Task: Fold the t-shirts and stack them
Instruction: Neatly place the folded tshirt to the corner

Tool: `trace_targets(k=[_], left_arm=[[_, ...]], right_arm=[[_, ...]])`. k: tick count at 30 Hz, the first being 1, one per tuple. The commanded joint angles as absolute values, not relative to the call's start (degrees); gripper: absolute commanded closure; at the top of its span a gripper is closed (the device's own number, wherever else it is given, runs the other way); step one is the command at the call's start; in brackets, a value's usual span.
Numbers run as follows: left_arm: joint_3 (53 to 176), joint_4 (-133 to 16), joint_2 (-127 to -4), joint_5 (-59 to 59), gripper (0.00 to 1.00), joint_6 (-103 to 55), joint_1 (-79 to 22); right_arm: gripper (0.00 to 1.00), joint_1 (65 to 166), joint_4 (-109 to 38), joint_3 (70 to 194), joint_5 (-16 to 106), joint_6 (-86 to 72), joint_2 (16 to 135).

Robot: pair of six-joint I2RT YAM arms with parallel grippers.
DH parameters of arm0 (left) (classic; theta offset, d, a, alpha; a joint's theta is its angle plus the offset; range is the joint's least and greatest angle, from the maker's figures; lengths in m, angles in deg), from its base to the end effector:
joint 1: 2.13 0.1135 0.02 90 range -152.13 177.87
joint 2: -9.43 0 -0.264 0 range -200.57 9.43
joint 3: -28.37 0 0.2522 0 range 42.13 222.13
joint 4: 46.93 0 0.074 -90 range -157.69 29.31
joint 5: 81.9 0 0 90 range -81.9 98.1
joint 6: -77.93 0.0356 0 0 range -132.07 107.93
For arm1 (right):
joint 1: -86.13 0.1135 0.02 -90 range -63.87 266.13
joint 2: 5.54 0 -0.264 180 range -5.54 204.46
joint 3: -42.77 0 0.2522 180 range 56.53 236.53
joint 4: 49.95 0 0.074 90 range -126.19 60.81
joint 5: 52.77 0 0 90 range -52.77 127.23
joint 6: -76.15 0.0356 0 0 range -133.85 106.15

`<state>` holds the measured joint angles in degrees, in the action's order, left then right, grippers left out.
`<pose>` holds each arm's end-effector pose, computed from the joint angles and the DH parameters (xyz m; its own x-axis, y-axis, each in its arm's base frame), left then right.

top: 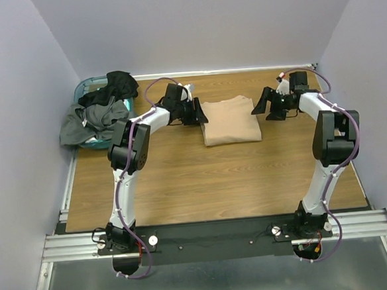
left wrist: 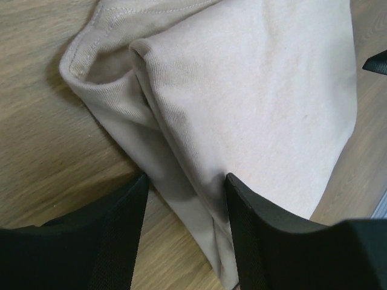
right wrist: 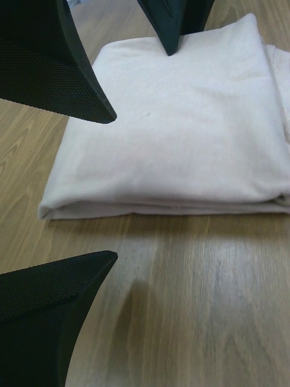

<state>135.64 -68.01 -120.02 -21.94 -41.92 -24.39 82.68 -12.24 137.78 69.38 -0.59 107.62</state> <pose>0.4538 -0.2050 0.1503 -0.8812 -0.1049 -0.4609 0.2614 0.7043 -0.6600 0.4223 -0.0065 0.1915 -0.8608 0.2464 -0.4452 -0.0511 0.8287 0.5574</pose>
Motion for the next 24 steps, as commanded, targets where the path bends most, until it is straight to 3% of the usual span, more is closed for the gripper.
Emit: trace_targets(k=[1, 4, 10, 11, 24], left_arm=[[134.68, -67.99, -122.67, -22.84, 0.47, -41.6, -24.98], [133.8, -68.08, -122.85, -22.84, 0.64, -41.25, -25.07], [132.39, -67.99, -122.67, -22.84, 0.89, -40.72, -25.07], [131.96, -67.99, -122.67, -22.84, 0.98, -40.55, -25.07], [127.12, -66.24, -121.09, -23.36, 1.0, -38.96, -25.07]], right_arm=[[0.08, 81.29, -13.77, 138.44, 75.29, -2.24, 110.03], [0.09, 81.29, -14.12, 139.05, 78.8, -2.77, 111.88], [0.1, 81.29, -14.65, 140.02, 81.71, -3.12, 116.36], [0.1, 81.29, -14.65, 140.2, 81.79, -3.21, 116.89], [0.14, 82.87, -14.92, 144.07, 85.57, -3.39, 125.06]])
